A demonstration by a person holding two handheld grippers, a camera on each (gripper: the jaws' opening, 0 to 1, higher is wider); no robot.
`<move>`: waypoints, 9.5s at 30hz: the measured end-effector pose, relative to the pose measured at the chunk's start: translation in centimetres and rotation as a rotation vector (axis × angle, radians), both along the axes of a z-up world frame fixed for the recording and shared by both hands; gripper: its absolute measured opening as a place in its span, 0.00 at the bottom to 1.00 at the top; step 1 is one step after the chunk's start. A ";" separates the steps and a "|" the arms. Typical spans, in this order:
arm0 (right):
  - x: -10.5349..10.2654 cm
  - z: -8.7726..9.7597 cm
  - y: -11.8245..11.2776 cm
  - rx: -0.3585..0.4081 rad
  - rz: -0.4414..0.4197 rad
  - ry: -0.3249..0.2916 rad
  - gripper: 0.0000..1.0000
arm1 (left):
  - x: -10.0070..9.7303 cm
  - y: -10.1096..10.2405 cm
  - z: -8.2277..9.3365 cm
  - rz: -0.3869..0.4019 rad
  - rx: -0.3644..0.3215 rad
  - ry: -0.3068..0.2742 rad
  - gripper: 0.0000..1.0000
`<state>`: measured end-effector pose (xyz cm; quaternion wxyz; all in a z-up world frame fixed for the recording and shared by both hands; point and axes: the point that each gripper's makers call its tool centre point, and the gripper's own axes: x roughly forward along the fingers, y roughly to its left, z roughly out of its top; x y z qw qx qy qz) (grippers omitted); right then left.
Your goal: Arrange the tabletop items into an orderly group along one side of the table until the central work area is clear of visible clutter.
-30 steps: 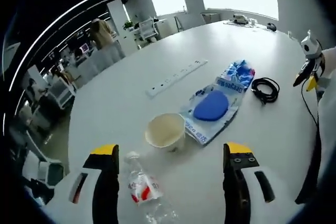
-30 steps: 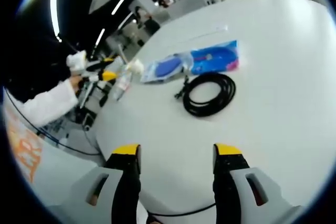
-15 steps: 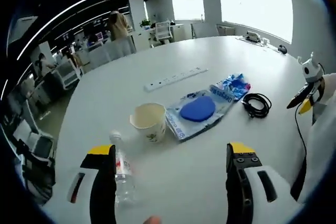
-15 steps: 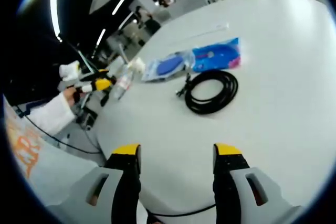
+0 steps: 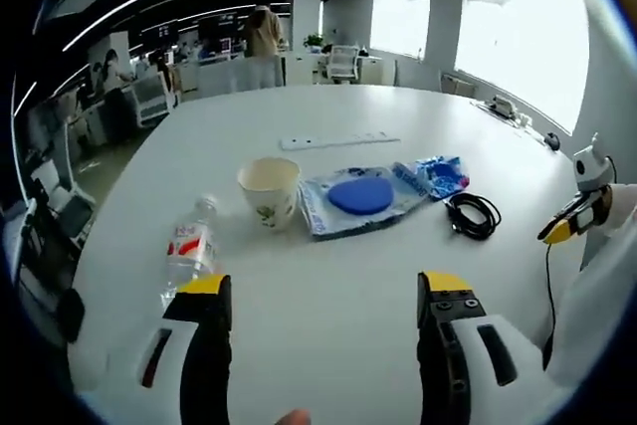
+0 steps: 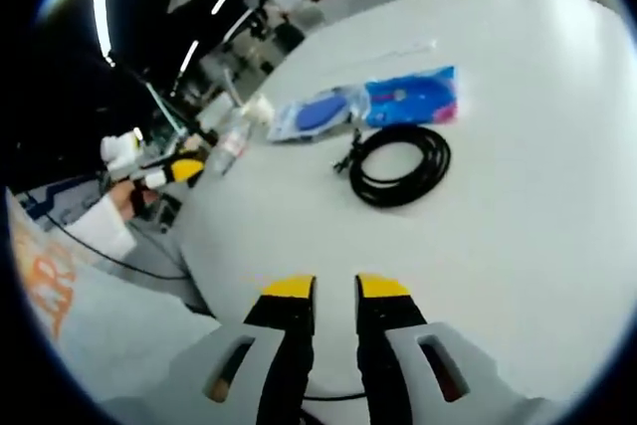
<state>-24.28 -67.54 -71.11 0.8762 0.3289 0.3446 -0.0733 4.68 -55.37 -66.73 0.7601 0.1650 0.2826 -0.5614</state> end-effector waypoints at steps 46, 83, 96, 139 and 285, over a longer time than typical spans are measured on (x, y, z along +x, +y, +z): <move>0.2 1.1 -1.2 0.053 -0.122 -0.101 0.26 | 7.3 3.2 -2.3 0.021 0.233 -0.095 0.77; 1.1 1.1 -1.7 0.098 -0.160 -0.064 0.25 | 16.7 0.4 -8.6 0.161 0.405 -0.018 0.72; 0.5 0.9 -2.4 0.109 -0.198 -0.056 0.26 | 17.3 0.2 -9.6 0.190 0.405 -0.009 0.64; 0.6 1.2 -2.4 0.118 -0.219 -0.108 0.25 | 16.4 1.4 -1.9 0.417 -0.048 0.033 0.38; 12.9 15.1 2.2 -0.237 0.270 -0.491 0.28 | 2.8 -3.6 9.2 0.075 -0.225 -0.214 0.41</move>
